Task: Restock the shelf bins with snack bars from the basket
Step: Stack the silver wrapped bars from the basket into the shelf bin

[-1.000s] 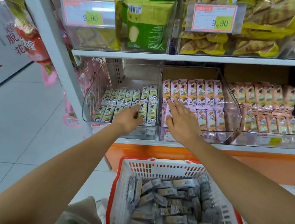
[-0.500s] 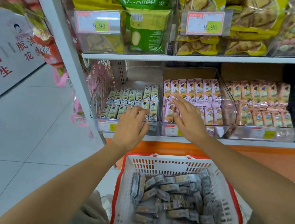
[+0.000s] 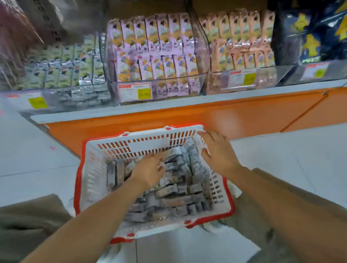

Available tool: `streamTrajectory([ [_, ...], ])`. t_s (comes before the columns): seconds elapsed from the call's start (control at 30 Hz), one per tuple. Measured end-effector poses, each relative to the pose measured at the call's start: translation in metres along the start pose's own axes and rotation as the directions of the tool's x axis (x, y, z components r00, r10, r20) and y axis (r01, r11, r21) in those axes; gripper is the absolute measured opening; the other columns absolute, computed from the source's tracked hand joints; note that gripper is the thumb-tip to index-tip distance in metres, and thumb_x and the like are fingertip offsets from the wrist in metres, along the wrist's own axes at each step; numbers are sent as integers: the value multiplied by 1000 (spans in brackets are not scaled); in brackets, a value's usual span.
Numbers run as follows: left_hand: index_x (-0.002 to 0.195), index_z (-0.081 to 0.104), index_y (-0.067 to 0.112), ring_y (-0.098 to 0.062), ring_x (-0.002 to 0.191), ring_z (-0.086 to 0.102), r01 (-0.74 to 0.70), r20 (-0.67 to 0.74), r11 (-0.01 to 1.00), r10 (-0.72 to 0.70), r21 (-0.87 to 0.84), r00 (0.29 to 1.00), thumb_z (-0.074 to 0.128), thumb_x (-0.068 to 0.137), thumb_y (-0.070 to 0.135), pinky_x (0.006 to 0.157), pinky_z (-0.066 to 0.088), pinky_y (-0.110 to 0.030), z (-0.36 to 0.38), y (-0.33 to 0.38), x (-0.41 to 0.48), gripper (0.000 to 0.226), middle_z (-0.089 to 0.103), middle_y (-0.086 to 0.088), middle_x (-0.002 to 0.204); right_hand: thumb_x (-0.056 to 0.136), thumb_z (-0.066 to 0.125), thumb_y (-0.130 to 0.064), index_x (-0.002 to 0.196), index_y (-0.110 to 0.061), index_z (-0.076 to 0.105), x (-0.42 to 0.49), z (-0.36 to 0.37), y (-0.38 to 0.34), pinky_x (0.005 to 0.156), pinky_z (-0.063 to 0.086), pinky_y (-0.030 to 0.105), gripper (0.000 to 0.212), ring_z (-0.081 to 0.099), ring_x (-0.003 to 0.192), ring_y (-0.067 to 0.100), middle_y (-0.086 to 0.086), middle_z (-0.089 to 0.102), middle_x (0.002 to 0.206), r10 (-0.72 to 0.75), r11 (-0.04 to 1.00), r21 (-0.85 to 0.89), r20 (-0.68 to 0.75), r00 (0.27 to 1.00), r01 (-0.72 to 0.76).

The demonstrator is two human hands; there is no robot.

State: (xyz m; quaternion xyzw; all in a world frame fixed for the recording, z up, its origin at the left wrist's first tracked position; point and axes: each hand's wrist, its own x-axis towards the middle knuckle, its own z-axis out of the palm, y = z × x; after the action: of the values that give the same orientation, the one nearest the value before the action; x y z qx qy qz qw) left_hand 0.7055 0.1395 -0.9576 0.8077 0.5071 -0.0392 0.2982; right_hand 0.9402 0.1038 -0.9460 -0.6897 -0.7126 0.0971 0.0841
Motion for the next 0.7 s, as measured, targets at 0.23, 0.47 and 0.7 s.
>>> streamTrajectory([
  [0.23, 142, 40, 16, -26, 117, 53, 85, 145, 996, -81, -23, 986, 47, 100, 24, 95, 45, -35, 52, 6, 52, 43, 44, -8, 142, 101, 41, -27, 156, -15, 1, 3, 54, 26, 113, 28, 42, 69, 12, 147, 26, 7, -6, 163, 197, 972, 91, 188, 962, -217],
  [0.47, 155, 6, 30, -35, 68, 62, 309, 228, 925, -259, -220, 938, 40, 102, 31, 59, 49, -42, 64, 15, 116, 62, 33, 14, 68, 96, 47, -31, 155, -11, 6, 6, 82, 21, 92, 49, 42, 75, 27, 141, 33, 15, 1, 162, 272, 962, -19, 41, 962, -271],
  [0.7, 144, 30, 20, -13, 61, 43, 516, 321, 780, -417, -354, 850, 38, 103, 39, 59, 40, -30, 82, 7, 142, 46, 41, 9, 75, 95, 45, -39, 155, -10, 5, 5, 81, 20, 98, 47, 43, 78, 25, 143, 34, 12, 4, 163, 218, 974, -59, 16, 976, -217],
])
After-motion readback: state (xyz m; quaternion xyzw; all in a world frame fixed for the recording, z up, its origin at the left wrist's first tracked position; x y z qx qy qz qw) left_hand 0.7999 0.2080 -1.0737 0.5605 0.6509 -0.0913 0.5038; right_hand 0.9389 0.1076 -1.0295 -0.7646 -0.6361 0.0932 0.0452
